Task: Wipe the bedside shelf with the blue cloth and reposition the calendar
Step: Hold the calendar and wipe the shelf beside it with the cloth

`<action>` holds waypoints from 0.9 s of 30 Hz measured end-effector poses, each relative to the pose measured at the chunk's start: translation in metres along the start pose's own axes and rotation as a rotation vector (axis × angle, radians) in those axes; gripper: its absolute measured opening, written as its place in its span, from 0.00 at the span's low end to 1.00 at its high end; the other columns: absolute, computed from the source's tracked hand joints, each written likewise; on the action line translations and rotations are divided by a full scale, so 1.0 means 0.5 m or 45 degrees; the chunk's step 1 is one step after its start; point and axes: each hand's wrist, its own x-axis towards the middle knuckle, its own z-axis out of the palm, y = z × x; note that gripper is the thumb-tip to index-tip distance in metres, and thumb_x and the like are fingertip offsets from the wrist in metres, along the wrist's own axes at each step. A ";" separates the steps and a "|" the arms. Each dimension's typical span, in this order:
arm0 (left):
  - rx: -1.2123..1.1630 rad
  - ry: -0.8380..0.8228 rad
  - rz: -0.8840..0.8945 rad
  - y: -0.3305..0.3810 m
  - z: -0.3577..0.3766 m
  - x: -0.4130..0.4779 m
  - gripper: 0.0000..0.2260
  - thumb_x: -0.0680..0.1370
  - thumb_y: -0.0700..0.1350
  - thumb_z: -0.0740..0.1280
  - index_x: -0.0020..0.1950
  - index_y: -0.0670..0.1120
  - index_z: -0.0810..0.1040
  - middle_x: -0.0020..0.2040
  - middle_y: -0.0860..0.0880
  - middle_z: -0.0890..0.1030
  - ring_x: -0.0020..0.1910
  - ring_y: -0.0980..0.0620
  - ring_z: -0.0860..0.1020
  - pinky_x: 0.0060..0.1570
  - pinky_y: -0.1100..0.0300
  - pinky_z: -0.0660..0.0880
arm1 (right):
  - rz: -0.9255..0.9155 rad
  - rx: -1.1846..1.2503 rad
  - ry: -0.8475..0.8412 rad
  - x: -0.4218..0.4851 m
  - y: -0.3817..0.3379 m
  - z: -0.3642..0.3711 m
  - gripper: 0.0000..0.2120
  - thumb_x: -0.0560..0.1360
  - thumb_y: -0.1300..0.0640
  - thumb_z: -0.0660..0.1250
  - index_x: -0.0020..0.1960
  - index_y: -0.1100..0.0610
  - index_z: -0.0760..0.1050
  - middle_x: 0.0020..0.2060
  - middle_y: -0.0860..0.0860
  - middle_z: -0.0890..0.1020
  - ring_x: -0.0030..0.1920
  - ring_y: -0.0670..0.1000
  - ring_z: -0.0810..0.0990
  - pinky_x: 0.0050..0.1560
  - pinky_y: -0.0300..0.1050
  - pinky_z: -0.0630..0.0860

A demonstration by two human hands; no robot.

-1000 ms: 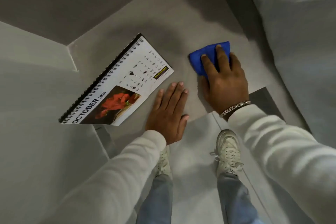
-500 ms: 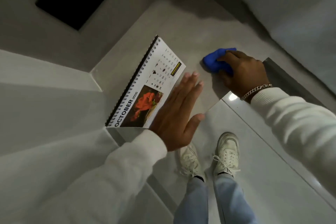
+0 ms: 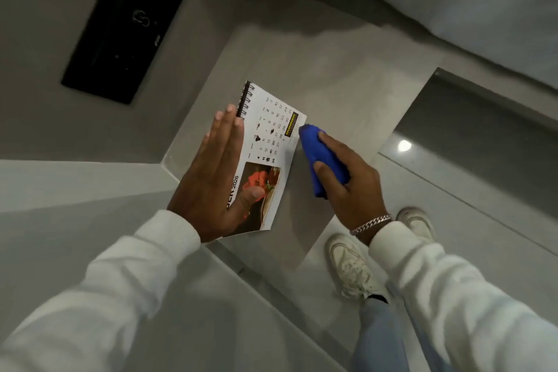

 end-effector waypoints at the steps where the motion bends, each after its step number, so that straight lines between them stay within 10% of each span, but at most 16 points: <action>1: -0.013 0.008 0.005 -0.002 0.006 0.000 0.40 0.78 0.66 0.51 0.79 0.41 0.43 0.81 0.44 0.42 0.81 0.47 0.40 0.76 0.37 0.54 | 0.020 0.027 0.005 -0.008 -0.001 0.017 0.22 0.77 0.60 0.67 0.70 0.53 0.70 0.64 0.52 0.78 0.58 0.50 0.77 0.60 0.50 0.77; 27: -0.108 0.004 0.080 -0.015 0.019 0.002 0.37 0.79 0.64 0.48 0.79 0.41 0.42 0.81 0.46 0.41 0.81 0.44 0.43 0.74 0.33 0.56 | 0.268 0.195 0.107 -0.084 -0.067 0.185 0.24 0.78 0.58 0.67 0.72 0.59 0.66 0.71 0.59 0.70 0.70 0.57 0.70 0.66 0.58 0.72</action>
